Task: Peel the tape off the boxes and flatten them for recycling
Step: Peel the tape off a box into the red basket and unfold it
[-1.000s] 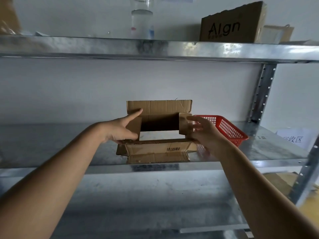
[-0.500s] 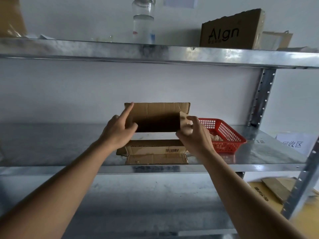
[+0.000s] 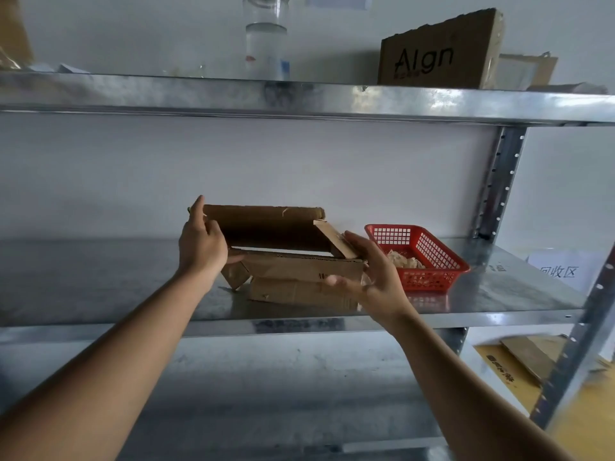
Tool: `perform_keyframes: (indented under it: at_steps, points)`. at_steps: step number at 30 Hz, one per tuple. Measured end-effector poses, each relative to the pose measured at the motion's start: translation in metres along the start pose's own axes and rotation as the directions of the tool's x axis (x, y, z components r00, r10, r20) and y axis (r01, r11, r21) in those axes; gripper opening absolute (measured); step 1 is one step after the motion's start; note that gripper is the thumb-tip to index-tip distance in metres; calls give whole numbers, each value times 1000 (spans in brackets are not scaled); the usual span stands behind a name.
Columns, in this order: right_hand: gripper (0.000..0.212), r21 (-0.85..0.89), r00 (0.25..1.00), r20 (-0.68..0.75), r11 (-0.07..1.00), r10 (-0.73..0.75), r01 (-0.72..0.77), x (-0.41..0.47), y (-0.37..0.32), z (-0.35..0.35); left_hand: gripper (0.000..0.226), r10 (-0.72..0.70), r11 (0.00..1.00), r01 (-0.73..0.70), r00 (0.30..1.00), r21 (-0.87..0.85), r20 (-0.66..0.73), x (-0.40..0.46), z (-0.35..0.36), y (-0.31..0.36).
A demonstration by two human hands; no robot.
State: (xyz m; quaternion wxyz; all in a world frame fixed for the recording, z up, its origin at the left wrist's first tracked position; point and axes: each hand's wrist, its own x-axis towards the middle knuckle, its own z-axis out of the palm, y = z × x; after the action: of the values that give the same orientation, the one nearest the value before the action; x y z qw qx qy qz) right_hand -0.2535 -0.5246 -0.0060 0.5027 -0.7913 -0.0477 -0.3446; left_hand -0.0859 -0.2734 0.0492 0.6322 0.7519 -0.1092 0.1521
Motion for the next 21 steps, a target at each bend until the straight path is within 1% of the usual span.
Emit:
perform_keyframes:
  at_steps: [1, 2, 4, 6, 7, 9, 11, 12, 14, 15, 16, 19, 21]
  points:
    - [67, -62, 1000, -30, 998, -2, 0, 1, 3, 2, 51, -47, 994, 48, 999, -99, 18, 0, 3, 2]
    - [56, -83, 997, -78, 997, -1, -6, 3, 5, 3, 49, -84, 980, 89, 996, -178, 35, -1, 5, 4]
    - [33, -15, 982, -189, 1000, 23, -26, 6, 5, 6, 50, -128, 950, 144, 989, -276, 77, -1, 8, 8]
    - [13, 65, 960, -274, 997, 57, -41, 10, 3, 5, 54, -98, 954, 128, 988, -269, 123, -1, 8, 4]
    - [10, 82, 950, -306, 996, 68, -44, 12, 1, 4, 57, -47, 971, 79, 989, -224, 143, -2, 8, 1]
    - [13, 137, 939, -326, 988, 111, -69, 15, -2, 1, 68, 97, 995, -88, 977, -52, 188, -5, 6, -12]
    - [7, 195, 927, -342, 977, 155, -91, 19, -4, 0, 80, 194, 962, -237, 943, 136, 270, -8, 7, -26]
    - [4, 222, 918, -358, 970, 172, -95, 20, -5, -1, 82, 203, 937, -279, 924, 210, 323, -9, 8, -32]
    - [8, 243, 893, -400, 963, 205, -113, 24, -6, -3, 82, 186, 864, -344, 896, 367, 404, -14, 11, -41]
    - [11, 240, 882, -415, 962, 224, -131, 26, -5, -5, 82, 188, 827, -373, 889, 422, 417, -15, 12, -45]
    - [13, 237, 869, -428, 959, 247, -156, 28, -4, -7, 85, 195, 812, -385, 888, 438, 417, -16, 13, -48]
    - [20, 228, 823, -465, 942, 328, -246, 35, 1, -13, 93, 155, 859, -325, 901, 395, 404, -13, 14, -53]
    - [25, 222, 802, -480, 934, 356, -282, 38, 4, -15, 93, 126, 842, -320, 900, 434, 418, -11, 14, -55]
